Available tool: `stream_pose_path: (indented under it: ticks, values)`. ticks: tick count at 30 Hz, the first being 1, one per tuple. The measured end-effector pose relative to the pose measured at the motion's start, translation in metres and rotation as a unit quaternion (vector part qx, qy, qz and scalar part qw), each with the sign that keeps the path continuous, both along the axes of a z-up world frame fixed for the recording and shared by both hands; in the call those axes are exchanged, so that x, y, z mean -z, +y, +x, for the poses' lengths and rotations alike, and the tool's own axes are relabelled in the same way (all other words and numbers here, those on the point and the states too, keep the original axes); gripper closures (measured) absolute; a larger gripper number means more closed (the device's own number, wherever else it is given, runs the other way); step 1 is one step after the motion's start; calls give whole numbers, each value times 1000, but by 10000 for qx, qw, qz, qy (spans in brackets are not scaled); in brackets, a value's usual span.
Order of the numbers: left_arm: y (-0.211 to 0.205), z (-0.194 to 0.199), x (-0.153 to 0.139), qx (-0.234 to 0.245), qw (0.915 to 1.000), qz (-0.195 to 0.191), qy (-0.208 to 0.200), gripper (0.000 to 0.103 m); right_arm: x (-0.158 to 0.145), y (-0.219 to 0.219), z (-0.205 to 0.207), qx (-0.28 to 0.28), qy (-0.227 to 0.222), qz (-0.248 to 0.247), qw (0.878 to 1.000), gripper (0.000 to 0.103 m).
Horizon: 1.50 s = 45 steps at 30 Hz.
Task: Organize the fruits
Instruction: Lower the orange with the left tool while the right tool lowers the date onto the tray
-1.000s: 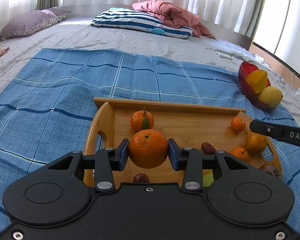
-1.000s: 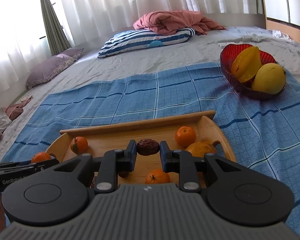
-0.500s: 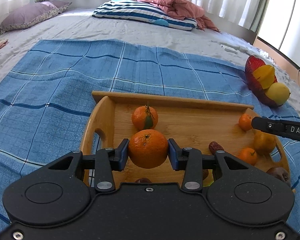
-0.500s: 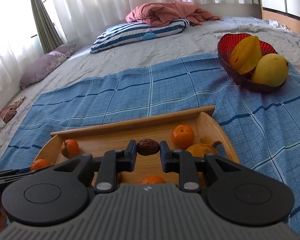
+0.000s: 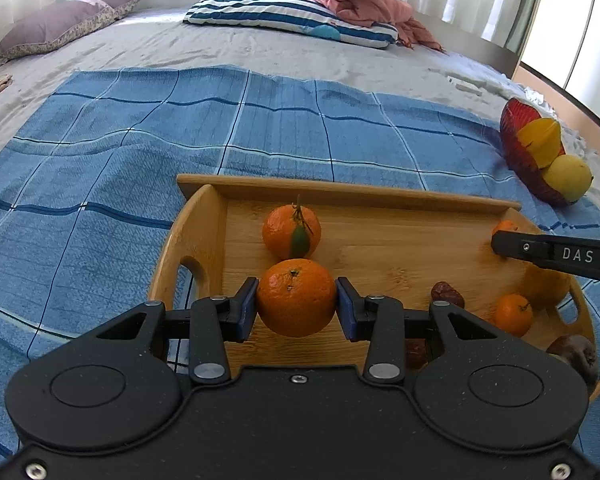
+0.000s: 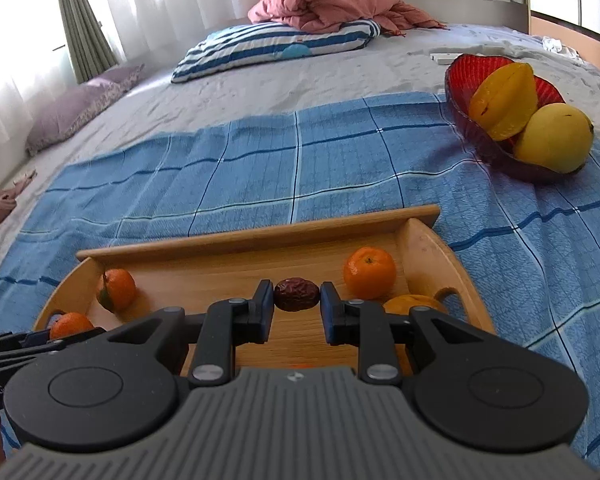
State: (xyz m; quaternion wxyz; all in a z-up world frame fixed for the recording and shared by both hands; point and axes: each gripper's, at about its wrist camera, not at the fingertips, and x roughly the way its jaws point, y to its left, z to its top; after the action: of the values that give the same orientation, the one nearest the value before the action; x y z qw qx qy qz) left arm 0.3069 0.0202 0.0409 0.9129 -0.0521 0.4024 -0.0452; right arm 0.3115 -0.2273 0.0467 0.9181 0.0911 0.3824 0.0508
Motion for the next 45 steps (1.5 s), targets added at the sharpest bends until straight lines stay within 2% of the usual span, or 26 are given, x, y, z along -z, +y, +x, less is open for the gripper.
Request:
stream_pose_path:
  ticks: [18, 27, 37, 45]
  values:
    - [2, 5, 10, -2, 9999, 107, 74, 64, 18, 16, 14, -103, 311, -261, 9991, 71]
    - [-1, 5, 12, 32, 9998, 182, 38, 64, 19, 20, 15, -182, 325, -413, 9985, 71]
    - [-2, 3, 13, 103, 9996, 278, -21, 64, 23, 30, 17, -324, 436, -812, 9952, 71]
    - [-3, 2, 13, 123, 9995, 303, -29, 64, 23, 30, 16, -361, 423, -838, 9949, 70]
